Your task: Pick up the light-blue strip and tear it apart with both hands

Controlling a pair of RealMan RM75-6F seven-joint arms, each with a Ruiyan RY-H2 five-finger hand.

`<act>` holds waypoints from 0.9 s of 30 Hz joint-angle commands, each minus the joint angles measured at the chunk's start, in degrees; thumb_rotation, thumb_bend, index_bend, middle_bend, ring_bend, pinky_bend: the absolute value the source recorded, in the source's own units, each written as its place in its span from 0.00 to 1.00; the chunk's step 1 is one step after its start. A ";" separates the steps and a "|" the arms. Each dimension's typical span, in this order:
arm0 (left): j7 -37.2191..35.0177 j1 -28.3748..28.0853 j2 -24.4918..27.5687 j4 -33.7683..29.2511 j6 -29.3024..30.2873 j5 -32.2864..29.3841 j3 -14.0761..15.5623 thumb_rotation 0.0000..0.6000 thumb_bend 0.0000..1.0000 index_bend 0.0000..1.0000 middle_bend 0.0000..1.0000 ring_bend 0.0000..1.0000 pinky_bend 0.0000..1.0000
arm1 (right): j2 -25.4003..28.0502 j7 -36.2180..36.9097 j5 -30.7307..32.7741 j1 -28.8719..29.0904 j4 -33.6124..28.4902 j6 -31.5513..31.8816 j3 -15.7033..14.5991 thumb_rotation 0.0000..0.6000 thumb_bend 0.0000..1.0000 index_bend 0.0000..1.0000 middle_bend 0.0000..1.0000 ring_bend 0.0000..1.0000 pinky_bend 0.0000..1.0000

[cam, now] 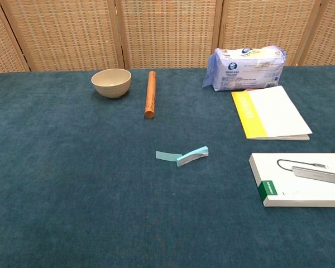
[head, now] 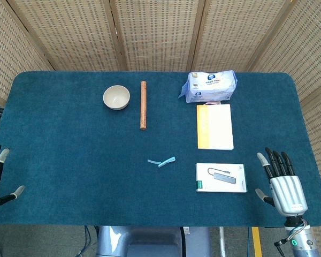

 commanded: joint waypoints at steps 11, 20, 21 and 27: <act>-0.20 -0.16 1.89 -2.18 -2.32 -2.15 0.12 1.00 0.00 0.00 0.00 0.00 0.00 | -1.59 -0.32 -1.25 1.41 0.19 -1.14 0.46 1.00 0.00 0.00 0.00 0.00 0.00; -0.05 -0.48 1.65 -1.93 -3.10 -3.36 -0.41 1.00 0.00 0.00 0.00 0.00 0.00 | -1.80 1.17 1.84 15.70 -3.75 -20.85 5.67 1.00 0.00 0.12 0.00 0.00 0.00; 0.22 -0.56 1.56 -1.94 -3.19 -3.47 -0.48 1.00 0.00 0.00 0.00 0.00 0.00 | -2.38 1.36 3.68 18.07 -4.03 -24.09 6.90 1.00 0.00 0.15 0.00 0.00 0.00; 1.26 -1.18 1.05 -1.68 -4.51 -4.51 -0.72 1.00 0.00 0.00 0.00 0.00 0.00 | -6.89 1.79 11.81 26.68 -3.00 -34.64 11.19 1.00 0.00 0.28 0.00 0.00 0.00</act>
